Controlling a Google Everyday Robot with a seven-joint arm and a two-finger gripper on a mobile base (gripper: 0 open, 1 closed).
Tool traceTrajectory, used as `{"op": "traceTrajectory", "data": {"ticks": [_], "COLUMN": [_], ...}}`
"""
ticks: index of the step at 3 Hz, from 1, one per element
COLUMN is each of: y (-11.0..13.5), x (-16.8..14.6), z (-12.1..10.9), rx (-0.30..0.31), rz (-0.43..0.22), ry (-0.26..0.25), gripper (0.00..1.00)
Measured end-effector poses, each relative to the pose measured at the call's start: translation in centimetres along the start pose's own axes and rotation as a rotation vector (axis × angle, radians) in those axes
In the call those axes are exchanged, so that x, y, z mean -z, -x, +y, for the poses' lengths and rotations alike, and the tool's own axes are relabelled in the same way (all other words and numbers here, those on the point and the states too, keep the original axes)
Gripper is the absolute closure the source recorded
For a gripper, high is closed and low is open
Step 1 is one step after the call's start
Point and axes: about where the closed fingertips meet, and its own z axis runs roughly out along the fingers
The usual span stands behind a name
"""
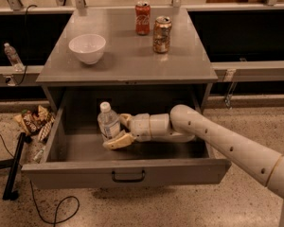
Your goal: Place blue plastic bottle into top drawer
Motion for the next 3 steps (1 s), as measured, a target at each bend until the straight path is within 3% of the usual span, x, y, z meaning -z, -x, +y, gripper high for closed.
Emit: {"op": "traceTrajectory", "data": {"ticks": [1, 2, 3], "y": [1.8, 5.0, 8.6], "x": [1.1, 2.8, 8.3], "z": [0.8, 1.3, 1.5], "rx": [0.032, 0.04, 0.001], "rz": [0.019, 0.026, 0.044], "ry": [-0.007, -0.019, -0.066], "gripper": [0.0, 0.18, 0.49]}}
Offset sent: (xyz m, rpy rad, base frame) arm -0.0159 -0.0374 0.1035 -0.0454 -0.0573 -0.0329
